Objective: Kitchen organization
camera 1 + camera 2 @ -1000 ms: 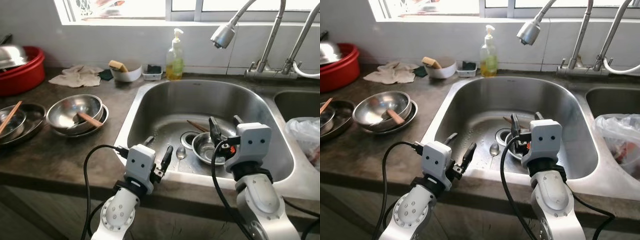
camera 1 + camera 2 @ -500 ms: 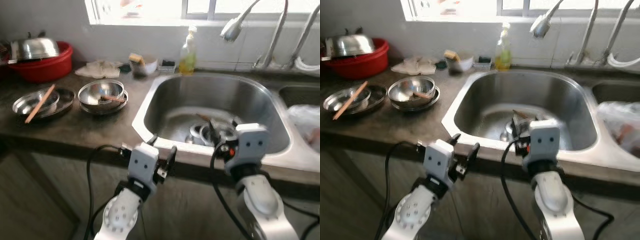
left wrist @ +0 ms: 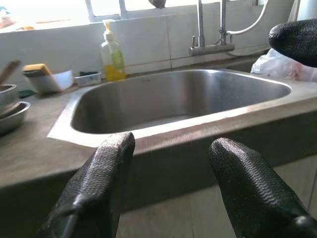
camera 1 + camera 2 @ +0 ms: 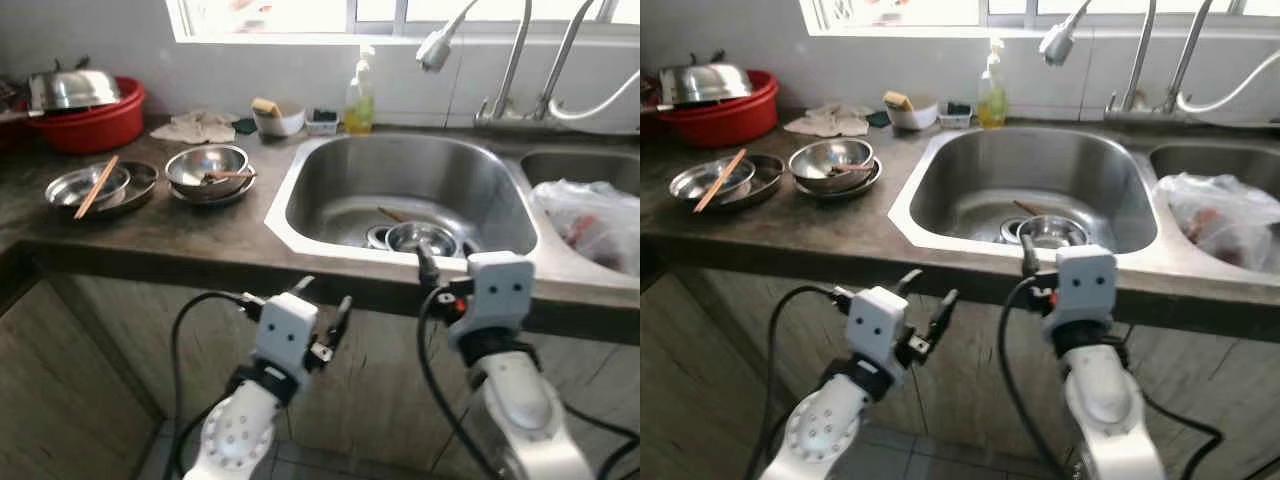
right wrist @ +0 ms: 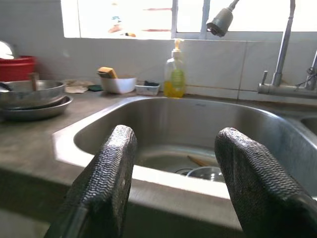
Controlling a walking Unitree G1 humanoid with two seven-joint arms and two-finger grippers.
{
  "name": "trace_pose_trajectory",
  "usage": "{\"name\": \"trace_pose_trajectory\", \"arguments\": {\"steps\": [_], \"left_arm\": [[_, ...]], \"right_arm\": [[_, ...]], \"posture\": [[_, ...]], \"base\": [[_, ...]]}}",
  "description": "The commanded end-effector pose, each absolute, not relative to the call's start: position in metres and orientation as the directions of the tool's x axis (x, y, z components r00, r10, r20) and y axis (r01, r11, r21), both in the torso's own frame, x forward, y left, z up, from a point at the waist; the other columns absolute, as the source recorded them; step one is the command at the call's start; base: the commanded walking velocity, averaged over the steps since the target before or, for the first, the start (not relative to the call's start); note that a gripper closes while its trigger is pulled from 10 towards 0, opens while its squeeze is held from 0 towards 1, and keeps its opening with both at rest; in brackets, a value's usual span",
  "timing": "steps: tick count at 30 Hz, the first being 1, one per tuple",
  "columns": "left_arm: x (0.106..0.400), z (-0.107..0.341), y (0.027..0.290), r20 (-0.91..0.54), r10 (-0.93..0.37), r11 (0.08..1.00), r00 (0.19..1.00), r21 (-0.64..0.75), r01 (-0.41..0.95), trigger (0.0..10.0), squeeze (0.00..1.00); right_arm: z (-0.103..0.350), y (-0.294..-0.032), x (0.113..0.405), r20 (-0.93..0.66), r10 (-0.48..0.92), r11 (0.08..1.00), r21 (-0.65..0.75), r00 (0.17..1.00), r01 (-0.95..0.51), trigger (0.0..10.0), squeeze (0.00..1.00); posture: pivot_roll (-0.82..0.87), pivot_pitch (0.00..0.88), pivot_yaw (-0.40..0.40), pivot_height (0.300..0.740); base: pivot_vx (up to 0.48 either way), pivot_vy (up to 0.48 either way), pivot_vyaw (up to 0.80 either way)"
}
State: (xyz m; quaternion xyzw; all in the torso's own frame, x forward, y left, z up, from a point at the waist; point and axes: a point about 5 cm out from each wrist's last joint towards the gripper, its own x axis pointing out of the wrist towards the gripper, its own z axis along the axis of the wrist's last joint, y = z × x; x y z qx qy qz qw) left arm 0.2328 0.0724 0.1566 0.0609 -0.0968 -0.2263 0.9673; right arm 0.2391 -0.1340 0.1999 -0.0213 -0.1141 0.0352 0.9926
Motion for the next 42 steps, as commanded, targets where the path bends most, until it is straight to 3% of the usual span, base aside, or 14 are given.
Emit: {"name": "trace_pose_trajectory", "arguments": {"steps": [1,11,18,29,42], "left_arm": [[0.231,0.157,0.068,0.159,-0.466,0.882,0.87,0.161,0.443,10.0,0.0],[0.229,0.152,0.067,0.144,-0.477,0.874,0.867,0.181,0.451,10.0,0.0],[0.232,0.153,0.068,0.141,-0.465,0.881,0.874,0.177,0.439,10.0,0.0],[0.235,0.154,0.072,0.145,-0.425,0.897,0.894,0.205,0.393,10.0,0.0],[0.237,0.156,0.073,0.152,-0.417,0.9,0.896,0.209,0.384,10.0,0.0]], "right_arm": [[0.198,-0.137,0.239,0.221,0.062,0.997,-0.06,0.973,-0.05,10.0,0.0],[0.194,-0.137,0.239,0.204,0.065,0.997,-0.059,0.977,-0.055,10.0,0.0],[0.189,-0.138,0.24,0.181,0.061,0.995,-0.088,0.982,-0.046,10.0,0.0],[0.188,-0.137,0.243,0.175,0.074,0.994,-0.089,0.982,-0.059,10.0,0.0],[0.187,-0.135,0.248,0.175,0.098,0.992,-0.095,0.98,-0.083,10.0,0.0]], "posture": [[0.09,0.048,0.02,0.74],[0.08,0.044,0.019,0.74],[0.09,0.054,0.014,0.74],[0.09,0.058,0.014,0.74],[0.09,0.059,0.016,0.74]], "base": [[-0.307,0.0,0.0],[-0.306,0.0,0.0],[0.0,0.0,0.0],[0.0,0.0,0.78],[0.286,0.0,0.79]]}}
